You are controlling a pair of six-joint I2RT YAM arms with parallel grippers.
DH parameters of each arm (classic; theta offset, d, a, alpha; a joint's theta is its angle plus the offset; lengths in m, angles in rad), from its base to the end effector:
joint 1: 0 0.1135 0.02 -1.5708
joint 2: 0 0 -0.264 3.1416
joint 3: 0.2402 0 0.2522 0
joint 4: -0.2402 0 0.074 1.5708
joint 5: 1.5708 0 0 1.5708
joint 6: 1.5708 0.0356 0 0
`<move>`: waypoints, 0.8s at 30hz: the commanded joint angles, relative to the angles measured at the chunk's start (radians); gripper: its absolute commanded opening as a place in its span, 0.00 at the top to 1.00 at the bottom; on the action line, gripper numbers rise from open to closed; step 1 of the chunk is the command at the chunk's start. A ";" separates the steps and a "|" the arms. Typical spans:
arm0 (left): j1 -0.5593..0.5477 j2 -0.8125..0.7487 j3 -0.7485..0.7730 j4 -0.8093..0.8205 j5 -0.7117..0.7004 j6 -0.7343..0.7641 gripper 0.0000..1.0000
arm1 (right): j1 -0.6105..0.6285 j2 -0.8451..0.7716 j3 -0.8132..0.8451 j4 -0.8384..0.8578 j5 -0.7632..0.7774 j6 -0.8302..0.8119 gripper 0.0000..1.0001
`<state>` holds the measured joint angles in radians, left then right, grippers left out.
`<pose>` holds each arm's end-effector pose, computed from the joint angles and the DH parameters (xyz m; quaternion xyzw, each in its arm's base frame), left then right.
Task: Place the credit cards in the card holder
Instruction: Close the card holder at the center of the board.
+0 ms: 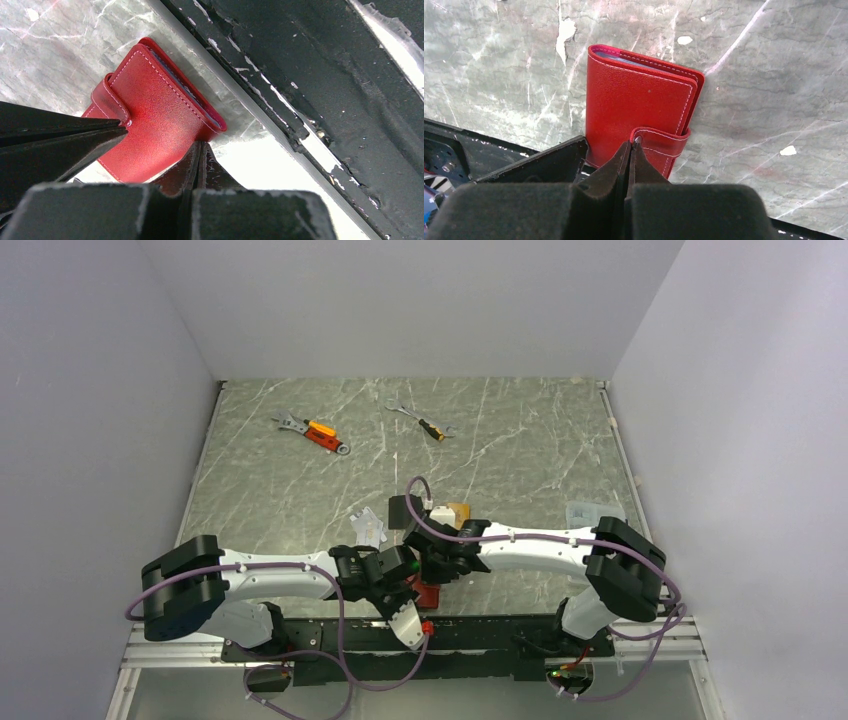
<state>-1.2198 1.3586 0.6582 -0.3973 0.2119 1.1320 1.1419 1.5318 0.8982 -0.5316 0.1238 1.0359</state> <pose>0.0755 -0.2279 0.1627 0.9018 0.3490 -0.1129 0.2283 0.1228 0.2581 0.1802 -0.0393 0.9769 0.1500 0.1469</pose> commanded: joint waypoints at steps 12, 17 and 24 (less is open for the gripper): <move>0.008 0.002 0.008 0.025 0.005 0.003 1.00 | 0.013 0.012 -0.066 0.051 -0.001 0.049 1.00; 0.009 -0.005 0.001 0.028 0.002 0.005 1.00 | 0.012 -0.003 -0.085 0.025 0.008 0.065 1.00; 0.009 -0.016 0.000 0.025 -0.004 0.002 1.00 | 0.003 -0.011 -0.125 0.025 0.000 0.082 1.00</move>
<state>-1.2198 1.3582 0.6582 -0.3969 0.2123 1.1320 1.1393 1.5105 0.8295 -0.4362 0.1188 1.1027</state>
